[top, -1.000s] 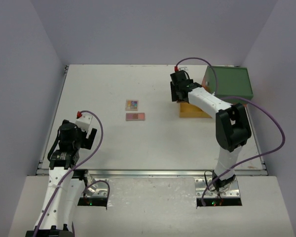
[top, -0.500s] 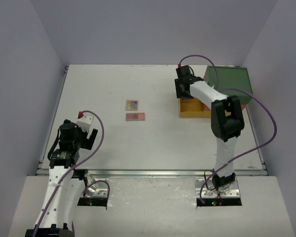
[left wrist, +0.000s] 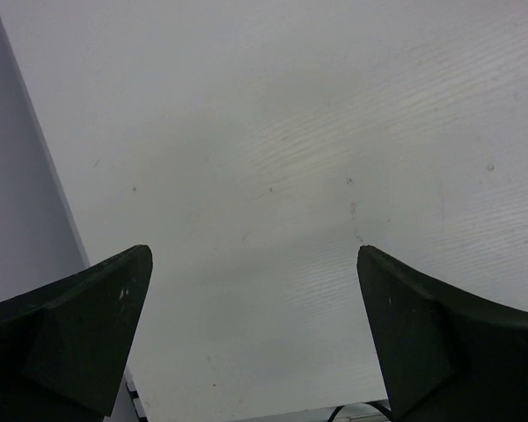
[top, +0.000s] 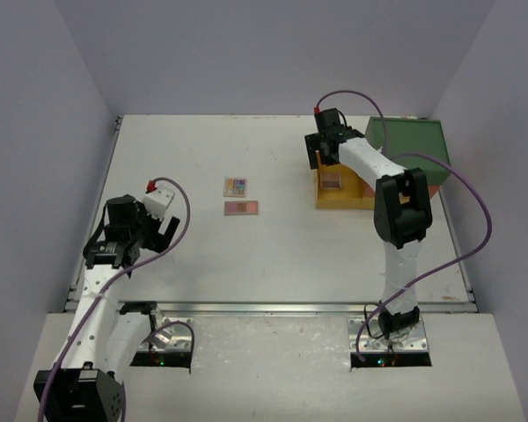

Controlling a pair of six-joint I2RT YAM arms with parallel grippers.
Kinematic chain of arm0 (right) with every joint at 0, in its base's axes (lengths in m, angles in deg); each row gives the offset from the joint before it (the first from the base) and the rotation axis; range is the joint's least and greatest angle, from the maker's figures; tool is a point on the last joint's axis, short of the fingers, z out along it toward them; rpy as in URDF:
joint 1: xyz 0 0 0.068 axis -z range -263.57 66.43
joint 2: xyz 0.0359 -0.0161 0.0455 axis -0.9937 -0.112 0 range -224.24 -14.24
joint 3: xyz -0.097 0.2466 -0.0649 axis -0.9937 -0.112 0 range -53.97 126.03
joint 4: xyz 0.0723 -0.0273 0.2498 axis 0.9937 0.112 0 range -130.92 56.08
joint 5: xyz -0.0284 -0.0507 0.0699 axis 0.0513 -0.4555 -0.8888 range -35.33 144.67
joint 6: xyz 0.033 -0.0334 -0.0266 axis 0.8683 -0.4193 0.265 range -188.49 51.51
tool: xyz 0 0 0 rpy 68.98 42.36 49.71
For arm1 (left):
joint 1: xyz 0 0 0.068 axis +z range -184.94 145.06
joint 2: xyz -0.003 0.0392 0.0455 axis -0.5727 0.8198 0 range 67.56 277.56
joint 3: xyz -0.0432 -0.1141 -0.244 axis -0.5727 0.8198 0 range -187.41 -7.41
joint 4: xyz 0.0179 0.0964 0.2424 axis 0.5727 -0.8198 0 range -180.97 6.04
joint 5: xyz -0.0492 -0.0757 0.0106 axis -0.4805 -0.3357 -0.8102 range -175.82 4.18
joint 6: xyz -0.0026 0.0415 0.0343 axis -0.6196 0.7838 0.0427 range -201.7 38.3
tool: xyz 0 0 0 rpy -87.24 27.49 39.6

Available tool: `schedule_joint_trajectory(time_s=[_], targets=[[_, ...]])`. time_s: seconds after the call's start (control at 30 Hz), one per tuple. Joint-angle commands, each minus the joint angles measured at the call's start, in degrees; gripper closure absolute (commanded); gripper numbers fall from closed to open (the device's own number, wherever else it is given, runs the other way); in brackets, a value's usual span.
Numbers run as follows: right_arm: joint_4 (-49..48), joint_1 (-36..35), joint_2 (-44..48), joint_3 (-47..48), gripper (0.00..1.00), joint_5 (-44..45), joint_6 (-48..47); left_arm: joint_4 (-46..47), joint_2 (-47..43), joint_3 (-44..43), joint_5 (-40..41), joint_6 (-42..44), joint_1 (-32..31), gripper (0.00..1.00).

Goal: Organize the makeup

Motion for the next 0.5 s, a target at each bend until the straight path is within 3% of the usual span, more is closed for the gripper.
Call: schedule_joint_trajectory(time_s=[0.0,0.13,0.27,0.37,0.47], targets=[[0.3,0.1,1.2,2.3,0.05,-2.8,-3.8,1.7,5.9,-6.0,-5.8,-0.4,0.4,0.0],[1.1,0.1,2.6,2.7,0.05,-3.0,-5.6,2.0,17.2,-16.0,-4.6,-5.2,-5.1,0.0],[1.0,0.1,4.5,1.5,0.05,-2.2,-8.0,4.9,28.8,-20.9,5.1,-7.4,-20.1,0.0],[1.0,0.1,6.0,0.5,0.04,-0.7,-9.1,7.9,38.0,-24.3,9.6,-7.8,-27.1,0.0],[0.8,0.1,7.2,-0.8,0.04,-1.0,-10.9,8.6,44.8,-30.0,10.1,-9.8,-28.4,0.0]])
